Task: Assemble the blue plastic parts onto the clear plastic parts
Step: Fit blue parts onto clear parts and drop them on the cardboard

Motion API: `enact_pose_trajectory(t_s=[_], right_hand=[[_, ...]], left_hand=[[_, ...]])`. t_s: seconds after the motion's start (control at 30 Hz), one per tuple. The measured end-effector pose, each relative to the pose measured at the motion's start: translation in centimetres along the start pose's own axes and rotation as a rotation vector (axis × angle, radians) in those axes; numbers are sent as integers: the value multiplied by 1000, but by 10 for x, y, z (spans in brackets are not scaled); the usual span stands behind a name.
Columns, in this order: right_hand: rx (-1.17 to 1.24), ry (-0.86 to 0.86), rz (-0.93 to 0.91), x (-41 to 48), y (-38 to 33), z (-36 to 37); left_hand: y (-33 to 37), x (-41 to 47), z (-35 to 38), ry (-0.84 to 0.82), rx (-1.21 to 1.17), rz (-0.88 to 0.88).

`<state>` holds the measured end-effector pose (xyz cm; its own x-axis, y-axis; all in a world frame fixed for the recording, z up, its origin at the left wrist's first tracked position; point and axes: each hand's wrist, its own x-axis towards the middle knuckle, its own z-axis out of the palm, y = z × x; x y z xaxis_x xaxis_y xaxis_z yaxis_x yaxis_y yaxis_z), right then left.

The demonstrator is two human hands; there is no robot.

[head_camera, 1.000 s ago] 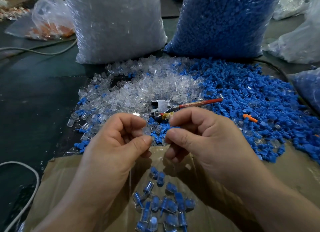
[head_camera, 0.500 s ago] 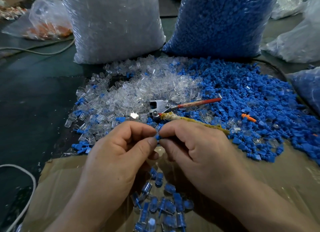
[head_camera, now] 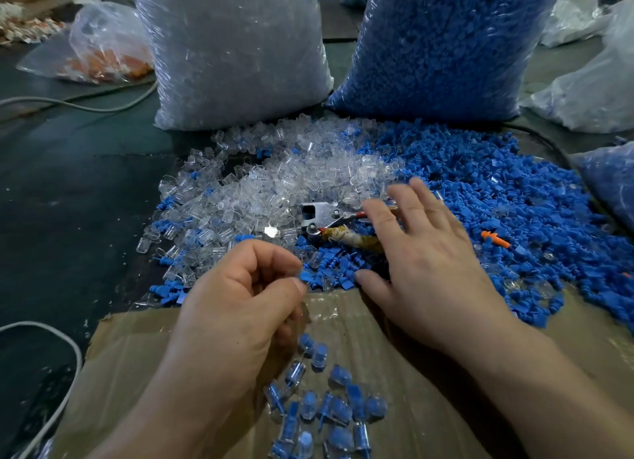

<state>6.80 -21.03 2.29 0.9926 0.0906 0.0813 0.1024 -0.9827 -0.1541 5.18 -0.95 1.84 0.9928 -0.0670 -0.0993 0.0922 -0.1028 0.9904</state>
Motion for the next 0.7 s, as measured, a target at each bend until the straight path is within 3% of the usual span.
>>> enact_pose_trajectory(t_s=[0.1, 0.27, 0.47, 0.7], right_hand=[[-46, -54, 29, 6, 7, 6], [-115, 2, 29, 7, 7, -3], [-102, -41, 36, 9, 9, -6], [-31, 32, 84, 9, 7, -4]], left_hand=[[5, -1, 2, -19, -27, -27], [5, 0, 0, -13, 17, 0], [1, 1, -3, -19, 22, 46], [1, -2, -15, 4, 0, 108]])
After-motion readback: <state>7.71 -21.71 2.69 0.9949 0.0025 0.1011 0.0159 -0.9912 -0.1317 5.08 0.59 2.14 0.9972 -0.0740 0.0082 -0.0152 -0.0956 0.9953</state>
